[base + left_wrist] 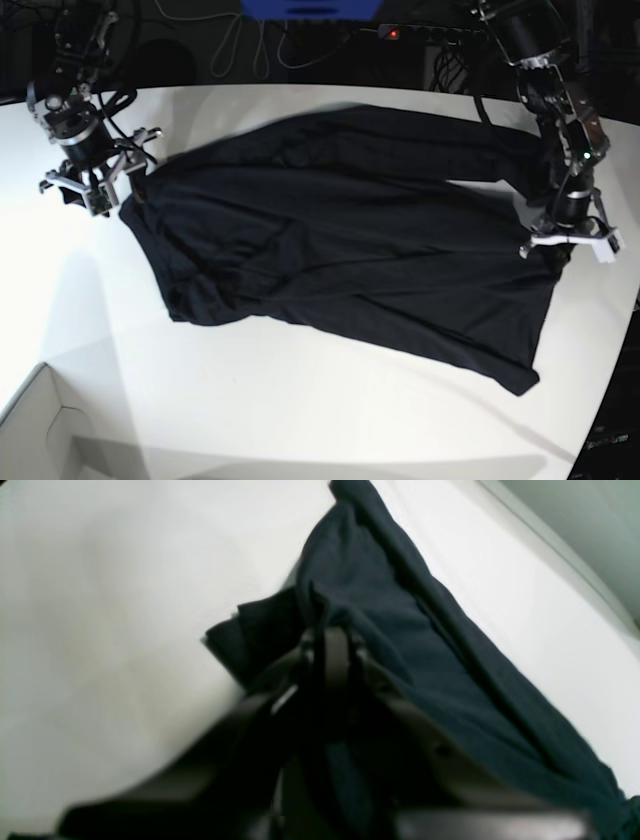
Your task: Layout the t-shirt on the table in an organized manner, then fold the t-shirt properly
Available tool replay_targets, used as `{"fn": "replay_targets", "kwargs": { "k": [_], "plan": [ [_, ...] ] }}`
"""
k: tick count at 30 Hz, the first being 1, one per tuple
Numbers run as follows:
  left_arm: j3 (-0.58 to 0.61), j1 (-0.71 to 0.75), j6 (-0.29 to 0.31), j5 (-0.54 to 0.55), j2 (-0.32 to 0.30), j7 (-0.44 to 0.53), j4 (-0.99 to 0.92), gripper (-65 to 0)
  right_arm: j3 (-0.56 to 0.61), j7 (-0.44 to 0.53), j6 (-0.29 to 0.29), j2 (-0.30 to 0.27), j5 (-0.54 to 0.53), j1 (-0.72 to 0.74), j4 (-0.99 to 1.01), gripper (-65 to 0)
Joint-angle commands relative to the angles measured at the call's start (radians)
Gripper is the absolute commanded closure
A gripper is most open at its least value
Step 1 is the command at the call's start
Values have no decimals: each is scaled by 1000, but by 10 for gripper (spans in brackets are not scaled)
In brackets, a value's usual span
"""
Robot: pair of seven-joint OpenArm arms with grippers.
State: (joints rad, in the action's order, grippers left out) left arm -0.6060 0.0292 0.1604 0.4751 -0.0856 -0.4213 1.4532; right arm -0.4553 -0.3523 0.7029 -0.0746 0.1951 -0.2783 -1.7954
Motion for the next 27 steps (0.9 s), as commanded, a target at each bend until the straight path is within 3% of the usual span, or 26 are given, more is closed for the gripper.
{"fn": "replay_targets", "kwargs": {
  "k": [1, 4, 7, 22, 27],
  "plan": [
    [-2, -4, 8, 9, -12, 25, 17, -84, -3, 23, -5, -9, -15, 4, -17, -352],
    [-4, 19, 8, 9, -9, 25, 17, -173, -3, 23, -5, -9, -15, 4, -17, -352],
    [-4, 44, 8, 9, -7, 25, 27, -214, -3, 23, -5, -9, -15, 4, -17, -352],
    [-5, 2, -2, 0, -12, 31, 8, -214, -1, 23, -5, -9, -16, 4, -17, -352],
    [-91, 1, 3, 0, -12, 29, -96, -213, -1, 23, -5, -9, -16, 4, -17, -352]
  ]
}}
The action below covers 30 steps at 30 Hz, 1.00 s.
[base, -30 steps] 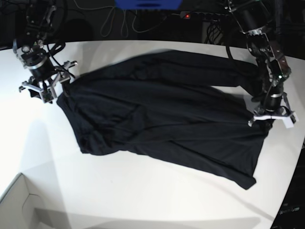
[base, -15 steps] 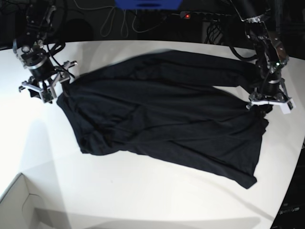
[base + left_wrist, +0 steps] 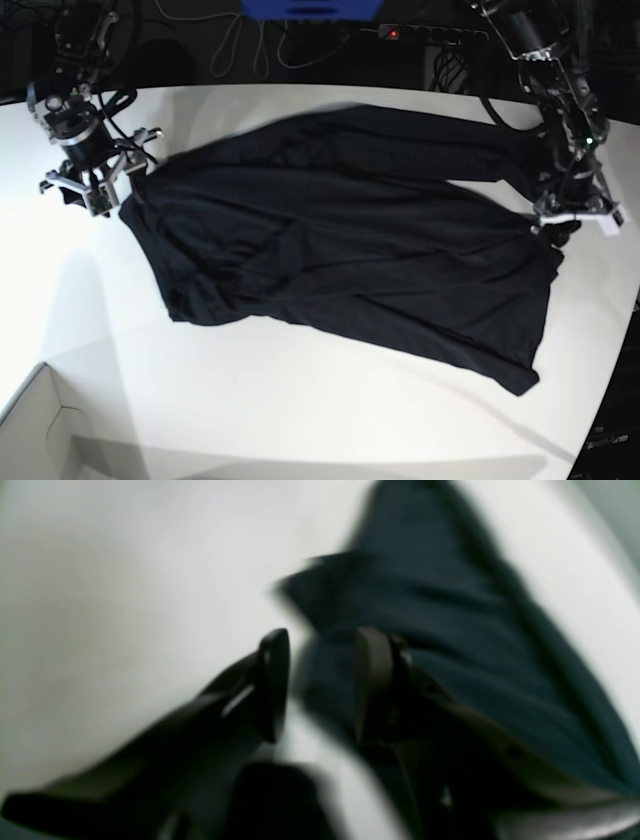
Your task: Layout the t-shirt on the table in an organized manner, then fold the t-shirt properly
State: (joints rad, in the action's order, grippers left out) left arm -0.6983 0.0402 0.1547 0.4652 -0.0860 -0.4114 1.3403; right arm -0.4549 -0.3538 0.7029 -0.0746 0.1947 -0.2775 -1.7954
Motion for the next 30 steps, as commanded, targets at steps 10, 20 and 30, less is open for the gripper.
{"fn": "replay_targets", "kwargs": {
  "k": [10, 20, 30],
  "plan": [
    [-11, -20, 12, 16, -27, 24, -43, -213, -2, 25, -5, -1, -16, 5, -17, -352],
    [1, -58, 12, 10, -25, 22, -77, -213, -2, 25, -5, 2, -14, 4, -17, -352],
    [18, -67, 13, 10, -30, 22, -114, -213, -2, 25, -5, 2, -14, 4, -17, -352]
  ]
}}
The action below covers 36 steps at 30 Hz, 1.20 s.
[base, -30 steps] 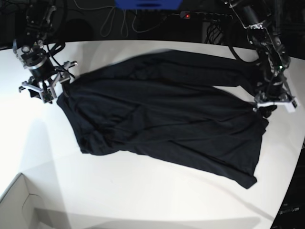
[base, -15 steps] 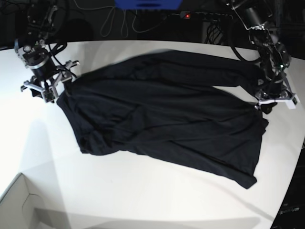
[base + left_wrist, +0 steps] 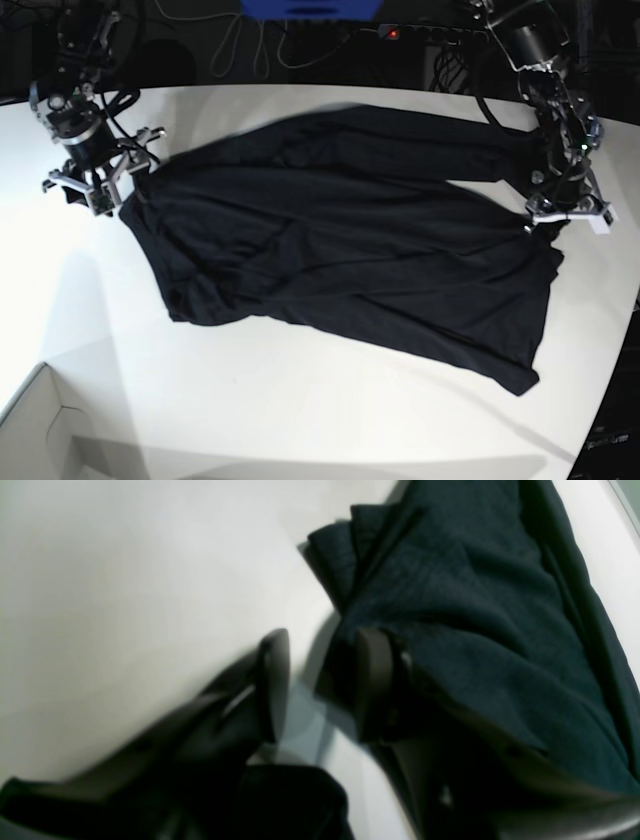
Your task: Layout the t-shirt on the table in an organized manner, then fold the t-shirt properly
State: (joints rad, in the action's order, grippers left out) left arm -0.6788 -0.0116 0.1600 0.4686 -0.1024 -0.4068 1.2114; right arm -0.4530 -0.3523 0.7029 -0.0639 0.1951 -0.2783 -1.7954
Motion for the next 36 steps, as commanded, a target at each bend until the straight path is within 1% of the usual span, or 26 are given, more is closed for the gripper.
{"fn": "replay_targets", "kwargs": {
  "k": [1, 7, 9, 15, 20, 26, 29, 36],
  "plan": [
    [-2, -15, 8, 6, -13, 18, 17, -212, -3, 23, -5, -9, -15, 4, -17, -352],
    [-2, -15, 8, 14, -12, 18, 25, -209, -3, 23, -5, -9, -15, 4, -17, -352],
    [-2, -15, 8, 14, -13, 18, 25, -168, -5, 23, -5, -9, -15, 4, -17, -352],
    [-2, -15, 8, 14, -13, 16, 25, -2, -5, 23, -5, -9, -15, 4, -17, -352],
    [-2, -14, 8, 15, -13, 13, 28, -2, -5, 23, -5, -9, -15, 4, -17, -352],
    [-2, 17, 8, 15, -6, 12, 178, -2, -5, 23, -5, -9, -15, 4, -17, -352],
    [-2, 23, 8, 14, 16, 12, 247, -2, -5, 23, -5, -9, -15, 4, -17, -352],
    [1, 17, 8, 15, 19, 10, 278, -2, -5, 23, -5, -9, -15, 4, -17, -352]
  ]
}}
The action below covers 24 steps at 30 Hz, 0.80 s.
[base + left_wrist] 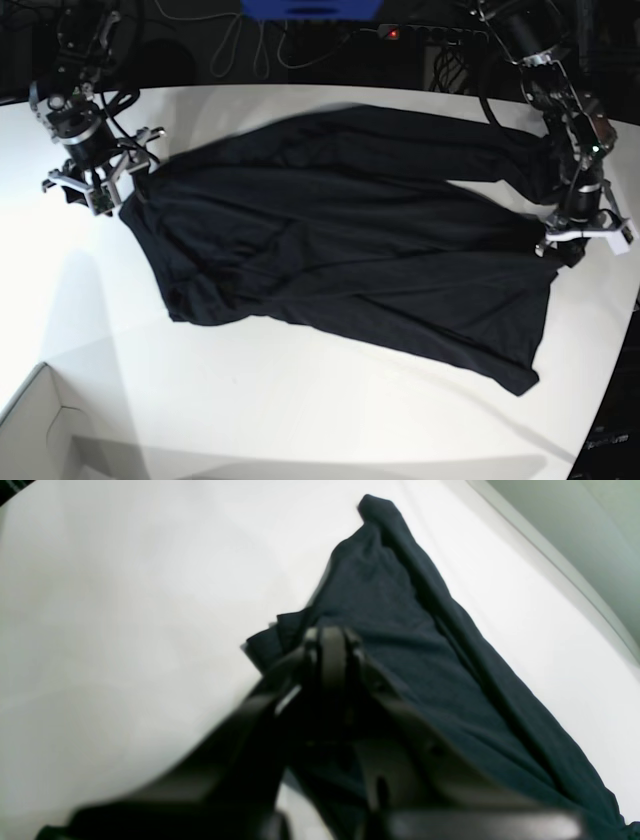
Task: Layout the t-shirt on the table in an organized manner, then fold the t-shirt properly
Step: 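Pull the shirt hem with the left gripper away from the right gripper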
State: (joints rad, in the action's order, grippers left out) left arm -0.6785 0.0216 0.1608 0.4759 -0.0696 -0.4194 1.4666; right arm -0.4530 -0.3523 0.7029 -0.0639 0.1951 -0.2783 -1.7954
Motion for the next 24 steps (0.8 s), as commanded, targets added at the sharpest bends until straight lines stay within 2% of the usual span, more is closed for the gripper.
{"fn": "replay_targets", "kwargs": {
  "k": [1, 7, 10, 13, 17, 20, 24],
  "plan": [
    [12, -18, 7, 8, -14, 23, 23, -2, -5, 23, -5, -9, -15, 4, -17, -352],
    [116, -104, 0, 1, -20, 23, 15, -2, -7, 23, -5, -9, -15, 6, -17, -352],
    [173, -219, -4, -3, -22, 23, 1, -2, -10, 23, -5, -12, -13, 6, -17, -352],
    [228, -392, -5, -9, -29, 23, -82, -2, -10, 22, -5, -15, -12, 6, -17, -352],
    [293, -693, -5, -147, -40, 32, -340, -2, -30, 22, -5, -34, -10, 1, -22, -352],
    [296, -912, -5, -187, -45, 52, -610, -2, -71, 22, -5, -35, -10, -9, -24, -352],
    [303, -1121, -5, -191, -48, 251, -958, -3, -111, 22, -5, -34, -10, -9, -25, -352]
  ]
}}
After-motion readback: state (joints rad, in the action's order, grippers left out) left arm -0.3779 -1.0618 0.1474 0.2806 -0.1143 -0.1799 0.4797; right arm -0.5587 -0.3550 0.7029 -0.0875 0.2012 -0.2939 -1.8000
